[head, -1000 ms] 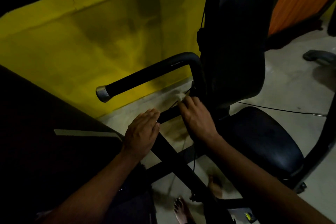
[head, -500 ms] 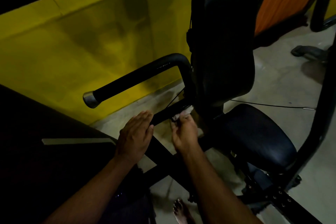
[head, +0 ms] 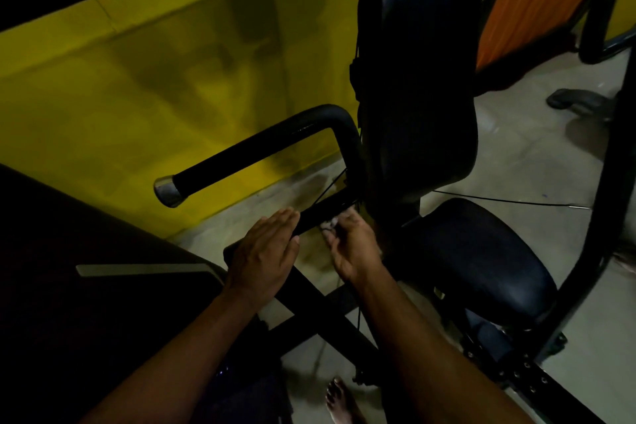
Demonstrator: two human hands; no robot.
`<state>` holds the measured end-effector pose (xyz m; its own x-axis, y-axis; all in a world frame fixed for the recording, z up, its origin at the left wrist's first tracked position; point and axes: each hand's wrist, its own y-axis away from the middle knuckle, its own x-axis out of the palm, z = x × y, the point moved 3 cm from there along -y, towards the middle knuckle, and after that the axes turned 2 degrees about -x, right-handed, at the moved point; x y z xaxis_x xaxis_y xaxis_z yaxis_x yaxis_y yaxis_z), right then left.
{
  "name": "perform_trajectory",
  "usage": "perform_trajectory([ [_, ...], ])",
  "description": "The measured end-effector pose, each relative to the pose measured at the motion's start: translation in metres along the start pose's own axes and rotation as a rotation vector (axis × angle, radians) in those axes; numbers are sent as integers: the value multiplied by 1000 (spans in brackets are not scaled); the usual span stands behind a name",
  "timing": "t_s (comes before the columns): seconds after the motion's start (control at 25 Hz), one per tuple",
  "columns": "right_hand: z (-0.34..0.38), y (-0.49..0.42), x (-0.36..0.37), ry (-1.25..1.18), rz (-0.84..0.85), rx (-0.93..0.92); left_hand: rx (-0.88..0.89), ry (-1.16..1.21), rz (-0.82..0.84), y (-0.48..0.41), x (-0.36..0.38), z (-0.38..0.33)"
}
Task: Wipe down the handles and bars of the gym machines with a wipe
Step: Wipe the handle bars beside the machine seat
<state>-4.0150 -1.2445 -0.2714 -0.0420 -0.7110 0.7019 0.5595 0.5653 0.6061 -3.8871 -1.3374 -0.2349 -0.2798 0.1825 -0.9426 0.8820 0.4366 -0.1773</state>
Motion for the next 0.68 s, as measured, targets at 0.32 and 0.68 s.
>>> perform_trajectory([
  [0.32, 20, 13, 0, 325, -241, -427, -2, 7, 7, -4, 8, -3],
  [0.68, 29, 12, -4, 1664, -127, -1356, -3, 48, 16, -3, 7, -2],
])
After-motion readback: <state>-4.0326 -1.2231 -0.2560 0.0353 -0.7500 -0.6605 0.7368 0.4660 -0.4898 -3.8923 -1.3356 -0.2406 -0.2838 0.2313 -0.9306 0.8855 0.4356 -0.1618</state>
